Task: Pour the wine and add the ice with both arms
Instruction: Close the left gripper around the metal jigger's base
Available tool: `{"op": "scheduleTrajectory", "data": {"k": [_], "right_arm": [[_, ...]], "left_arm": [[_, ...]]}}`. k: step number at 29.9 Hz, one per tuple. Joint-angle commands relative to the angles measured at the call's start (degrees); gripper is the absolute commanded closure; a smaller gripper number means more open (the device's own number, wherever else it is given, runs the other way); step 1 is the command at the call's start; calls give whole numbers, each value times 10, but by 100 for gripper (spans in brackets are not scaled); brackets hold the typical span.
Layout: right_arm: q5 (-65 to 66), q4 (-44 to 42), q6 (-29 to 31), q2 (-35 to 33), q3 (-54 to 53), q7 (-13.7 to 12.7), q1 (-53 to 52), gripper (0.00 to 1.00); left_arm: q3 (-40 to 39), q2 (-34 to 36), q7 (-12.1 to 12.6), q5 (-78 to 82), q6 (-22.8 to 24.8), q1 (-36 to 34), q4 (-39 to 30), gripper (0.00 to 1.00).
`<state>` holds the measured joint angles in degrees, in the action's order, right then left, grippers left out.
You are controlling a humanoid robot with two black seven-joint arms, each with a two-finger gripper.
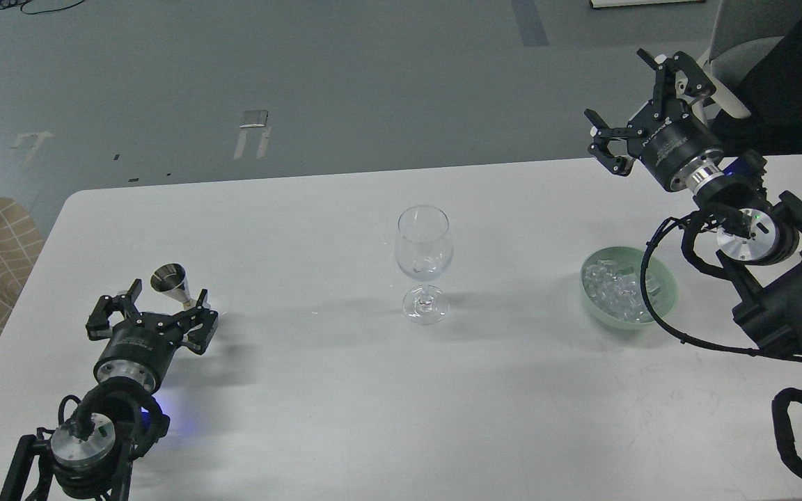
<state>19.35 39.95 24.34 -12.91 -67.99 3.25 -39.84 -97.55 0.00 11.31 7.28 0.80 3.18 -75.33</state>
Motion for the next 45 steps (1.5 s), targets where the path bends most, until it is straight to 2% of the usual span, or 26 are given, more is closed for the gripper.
{"op": "scheduleTrajectory", "data": {"k": [1,9,13,23,30,37,45], "right_arm": [[1,-1,0,0,0,0,-1,0],[0,-4,0,-2,0,0,-2,0],[0,-5,0,-1,0,0,-5,0],[0,-5,0,-4,0,-4,-4,0],[0,-5,0,-4,0,-4,-2,0],[0,-5,0,-5,0,-4,-2,0],[0,-5,0,-4,0,-4,-1,0]], "left_arm": [[3,0,-1,3,2,-5,16,4],[3,0,-1,4,36,-15,34,8],[4,0,-2,5,36,-35,61,22],[3,0,-5,16,37,-54,99,25],[4,0,-5,16,39,-55,99,43],[3,0,-5,16,40,-55,99,48],[4,0,-4,15,36,-54,97,48]]}}
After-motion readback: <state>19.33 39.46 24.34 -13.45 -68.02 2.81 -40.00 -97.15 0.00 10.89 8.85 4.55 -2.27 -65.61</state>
